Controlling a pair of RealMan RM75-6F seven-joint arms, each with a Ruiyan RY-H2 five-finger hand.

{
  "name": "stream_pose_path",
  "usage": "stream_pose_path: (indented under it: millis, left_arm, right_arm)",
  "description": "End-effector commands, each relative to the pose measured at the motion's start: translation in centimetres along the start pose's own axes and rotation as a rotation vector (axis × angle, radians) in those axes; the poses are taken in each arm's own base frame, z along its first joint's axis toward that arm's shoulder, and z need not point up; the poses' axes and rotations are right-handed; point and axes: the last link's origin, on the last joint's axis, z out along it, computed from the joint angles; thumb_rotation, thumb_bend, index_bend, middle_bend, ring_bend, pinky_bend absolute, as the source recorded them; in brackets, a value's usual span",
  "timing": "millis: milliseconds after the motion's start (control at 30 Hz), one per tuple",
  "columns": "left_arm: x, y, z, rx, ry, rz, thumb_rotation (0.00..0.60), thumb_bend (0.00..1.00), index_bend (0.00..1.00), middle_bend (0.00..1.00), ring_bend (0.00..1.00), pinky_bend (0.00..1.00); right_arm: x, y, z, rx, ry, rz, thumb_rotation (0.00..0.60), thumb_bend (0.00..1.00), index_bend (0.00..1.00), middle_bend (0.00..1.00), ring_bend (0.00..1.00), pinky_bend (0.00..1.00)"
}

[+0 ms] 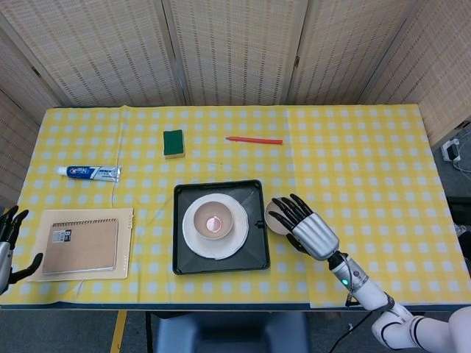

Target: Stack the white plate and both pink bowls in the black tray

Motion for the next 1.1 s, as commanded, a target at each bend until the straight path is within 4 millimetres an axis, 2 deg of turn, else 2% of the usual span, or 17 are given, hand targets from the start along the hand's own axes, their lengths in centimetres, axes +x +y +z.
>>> stream_pose_path:
  millis: [33, 267, 700, 900, 1100]
  left_arm:
    - [-0.2, 0.0, 0.1, 0.000, -0.011, 0.000, 0.600, 0.37, 0.00, 0.00, 0.00, 0.00]
    - [-0.2, 0.1, -0.1, -0.007, -0.011, 0.004, 0.600, 0.37, 0.00, 0.00, 0.00, 0.00]
    - [-0.3, 0.1, 0.2, -0.009, -0.019, 0.005, 0.600, 0.34, 0.00, 0.00, 0.00, 0.00]
    - [-0.4, 0.2, 0.0, -0.008, -0.016, 0.001, 0.600, 0.30, 0.00, 0.00, 0.00, 0.00]
    - [-0.5, 0.2, 0.1, -0.008, -0.021, 0.002, 0.600, 0.30, 0.00, 0.00, 0.00, 0.00]
  right_arm:
    - [-0.6, 1.1, -0.8, -0.029, -0.022, -0.016, 0.600, 0.53, 0.27, 0.00, 0.00, 0.00]
    - [-1.7, 2.3, -1.2, -0.063, -0.031, 0.014, 0.600, 0.53, 0.36, 0.00, 0.00, 0.00]
    - [-3.3, 3.5, -2.1, -0.091, -0.078, 0.016, 0.600, 0.53, 0.36, 0.00, 0.00, 0.00]
    - [-4.0, 3.5, -1.9, -0.091, -0.096, 0.012, 0.600, 0.53, 0.36, 0.00, 0.00, 0.00]
    - [-4.4, 3.5, -1.6, -0.087, -0.100, 0.011, 0.600, 0.53, 0.36, 0.00, 0.00, 0.00]
